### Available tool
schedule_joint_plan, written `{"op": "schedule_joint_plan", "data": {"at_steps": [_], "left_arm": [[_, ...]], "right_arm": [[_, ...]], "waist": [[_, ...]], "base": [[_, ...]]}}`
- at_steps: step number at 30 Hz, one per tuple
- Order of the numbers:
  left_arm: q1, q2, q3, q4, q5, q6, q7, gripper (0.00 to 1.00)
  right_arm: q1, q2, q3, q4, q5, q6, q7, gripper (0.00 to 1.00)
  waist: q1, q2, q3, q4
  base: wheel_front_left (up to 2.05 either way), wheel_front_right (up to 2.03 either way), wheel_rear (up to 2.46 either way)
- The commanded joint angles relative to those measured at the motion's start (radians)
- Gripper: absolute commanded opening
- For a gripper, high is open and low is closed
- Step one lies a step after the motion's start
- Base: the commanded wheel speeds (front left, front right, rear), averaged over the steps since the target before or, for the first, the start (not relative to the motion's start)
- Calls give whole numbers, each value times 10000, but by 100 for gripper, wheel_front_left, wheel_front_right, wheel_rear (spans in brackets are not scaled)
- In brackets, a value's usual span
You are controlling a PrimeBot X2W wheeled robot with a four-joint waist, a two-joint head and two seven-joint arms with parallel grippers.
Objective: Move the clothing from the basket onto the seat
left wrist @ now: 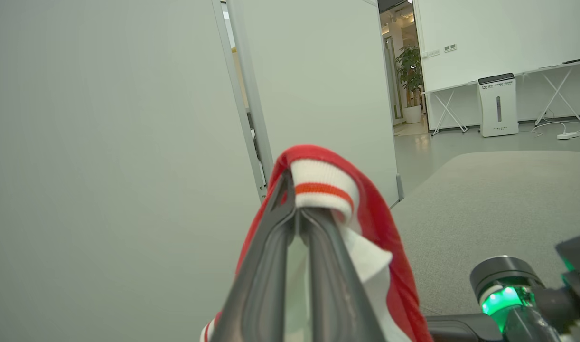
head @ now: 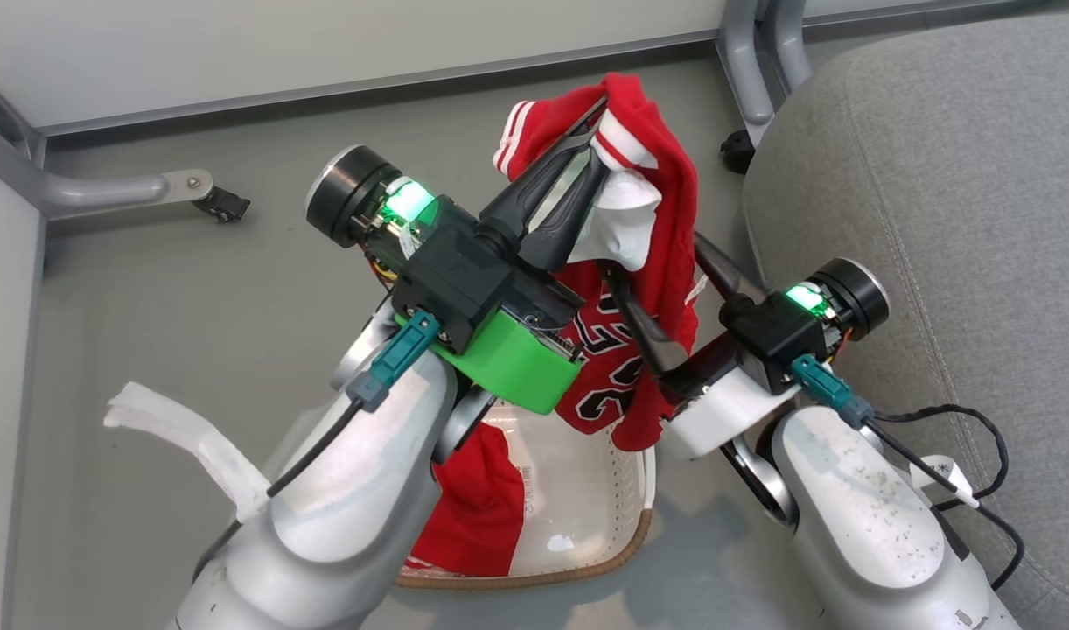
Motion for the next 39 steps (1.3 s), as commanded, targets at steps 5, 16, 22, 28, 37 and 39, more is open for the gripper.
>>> {"op": "schedule_joint_plan", "data": {"at_steps": [5, 16, 22, 28, 37, 39], "left_arm": [[158, -35, -50, 44, -91, -42, -34, 0], [332, -14, -106, 294, -49, -42, -22, 0], [429, 46, -101, 444, -69, -42, -22, 0], [541, 34, -122, 724, -130, -42, -22, 100], [570, 71, -399, 897, -159, -42, -21, 100], [567, 85, -447, 910, -166, -42, -21, 100]], "right_arm": [[-146, -39, -30, 123, 209, -3, -49, 0], [16, -39, -98, -81, 488, -5, -49, 0], [53, -37, -173, -194, 587, -5, -51, 0], [-3, -37, -432, -244, 764, -3, -49, 0], [-306, -37, -1454, -315, 728, -3, -49, 0], [-356, -40, -1750, -321, 706, -5, -49, 0]], "waist": [[0, 0, -33, -21], [0, 0, -30, -91], [0, 0, 20, -97], [0, 0, 74, -120], [0, 0, 342, -71], [0, 0, 411, -59]], "base": [[0, 0, 0], [0, 0, 0], [0, 0, 0], [0, 0, 0], [0, 0, 0], [0, 0, 0]]}}
